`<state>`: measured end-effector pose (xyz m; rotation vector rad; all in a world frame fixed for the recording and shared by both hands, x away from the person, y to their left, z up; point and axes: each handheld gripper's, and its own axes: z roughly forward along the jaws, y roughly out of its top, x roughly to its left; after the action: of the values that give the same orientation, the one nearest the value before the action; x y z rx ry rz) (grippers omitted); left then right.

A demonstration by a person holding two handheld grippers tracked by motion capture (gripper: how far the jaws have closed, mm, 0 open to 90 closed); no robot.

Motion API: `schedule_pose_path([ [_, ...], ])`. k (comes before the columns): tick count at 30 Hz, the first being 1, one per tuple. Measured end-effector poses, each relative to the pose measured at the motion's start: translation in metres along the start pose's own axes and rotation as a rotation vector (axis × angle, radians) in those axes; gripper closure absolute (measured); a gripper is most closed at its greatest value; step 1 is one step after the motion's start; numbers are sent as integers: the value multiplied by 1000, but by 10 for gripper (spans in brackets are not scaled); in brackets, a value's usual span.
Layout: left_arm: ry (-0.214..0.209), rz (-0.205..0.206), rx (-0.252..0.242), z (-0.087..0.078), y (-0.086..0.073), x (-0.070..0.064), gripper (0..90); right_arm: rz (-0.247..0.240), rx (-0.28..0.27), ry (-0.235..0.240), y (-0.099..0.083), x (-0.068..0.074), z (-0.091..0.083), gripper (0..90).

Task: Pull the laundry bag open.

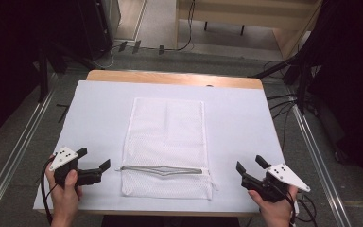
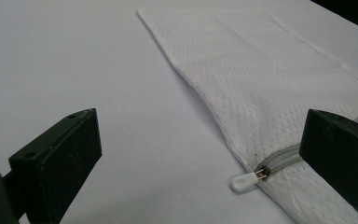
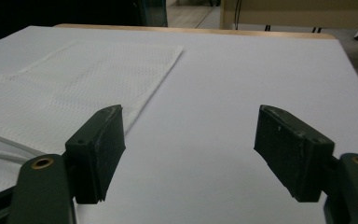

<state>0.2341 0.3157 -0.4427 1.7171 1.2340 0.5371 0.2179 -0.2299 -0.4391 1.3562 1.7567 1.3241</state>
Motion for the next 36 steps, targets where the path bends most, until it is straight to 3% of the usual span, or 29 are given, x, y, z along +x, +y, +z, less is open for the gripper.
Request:
schedule_pose_path([
  [6,5,7,-6,-3,0,5,0,0,-10,-11,0,-18,-6,206],
  [9,12,4,-9,-4,-1,7,0,-11,-4,-42,0,-25,-11,227],
  [11,14,5,-2,-5,-1,9,0,-28,-8,-22,0,-30,-14,247],
  [13,18,4,-6,-5,-1,10,0,-18,-13,-9,0,-35,-15,240],
  [20,8,17,6,-8,-2,16,0,12,-16,-56,-3,-55,-19,234],
  [23,11,29,1,-11,-2,20,0,15,-24,-41,-4,-65,-24,219],
  [28,25,5,-20,-19,-3,30,0,38,-28,-53,-6,-75,-29,218],
  [36,31,12,-11,-18,-4,31,0,52,-27,-66,-7,-79,-30,217],
])
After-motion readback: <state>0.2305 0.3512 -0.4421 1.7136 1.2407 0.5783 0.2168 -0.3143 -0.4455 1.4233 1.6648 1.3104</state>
